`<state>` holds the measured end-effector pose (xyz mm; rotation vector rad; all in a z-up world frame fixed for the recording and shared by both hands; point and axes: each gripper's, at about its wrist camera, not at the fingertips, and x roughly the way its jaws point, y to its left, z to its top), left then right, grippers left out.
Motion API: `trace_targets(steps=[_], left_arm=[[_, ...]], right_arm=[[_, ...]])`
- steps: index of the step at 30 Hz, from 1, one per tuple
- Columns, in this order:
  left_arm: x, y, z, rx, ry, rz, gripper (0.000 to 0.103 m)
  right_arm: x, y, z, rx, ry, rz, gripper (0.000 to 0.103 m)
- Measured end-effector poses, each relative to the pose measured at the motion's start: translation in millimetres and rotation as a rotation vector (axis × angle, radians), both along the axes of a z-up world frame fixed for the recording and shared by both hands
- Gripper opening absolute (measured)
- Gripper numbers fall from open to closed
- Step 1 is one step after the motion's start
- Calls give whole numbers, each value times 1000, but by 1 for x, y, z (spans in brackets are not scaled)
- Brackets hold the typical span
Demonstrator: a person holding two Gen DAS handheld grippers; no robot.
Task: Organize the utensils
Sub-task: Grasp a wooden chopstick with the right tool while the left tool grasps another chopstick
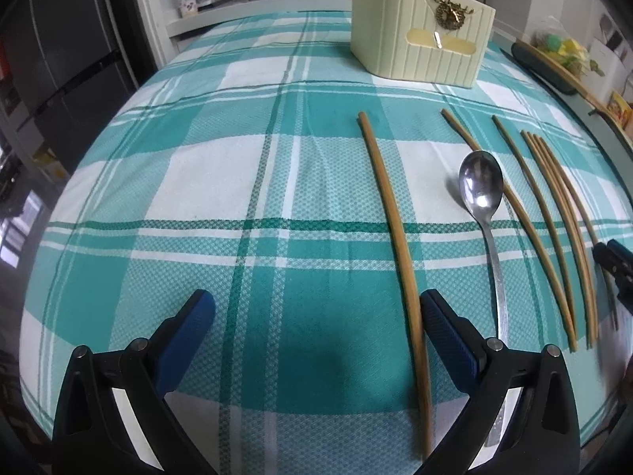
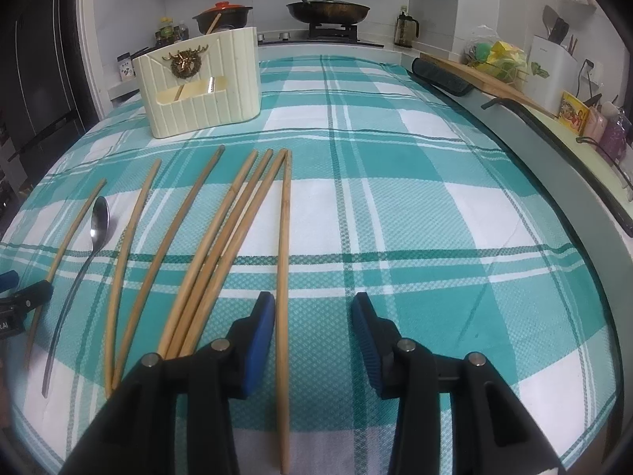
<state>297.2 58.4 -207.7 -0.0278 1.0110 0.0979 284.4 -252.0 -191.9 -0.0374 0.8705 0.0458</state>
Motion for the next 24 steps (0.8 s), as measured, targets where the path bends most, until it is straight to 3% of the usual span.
trace_targets(steps=[4,10,14,24], left_arm=[[9,-2,2,25,54,-92,103],[37,-1,2,5,113,-156,102],[64,1,5,-30,138,-165,90],[124,-5,13,-40,191,-186,57]], right_arm=[[12,-5,4,5,72,76,42],[41,-5,7,-18,204,188,42],[72,-2,8,-31,243,233,41],[142,11,10,-33,292,248,25]])
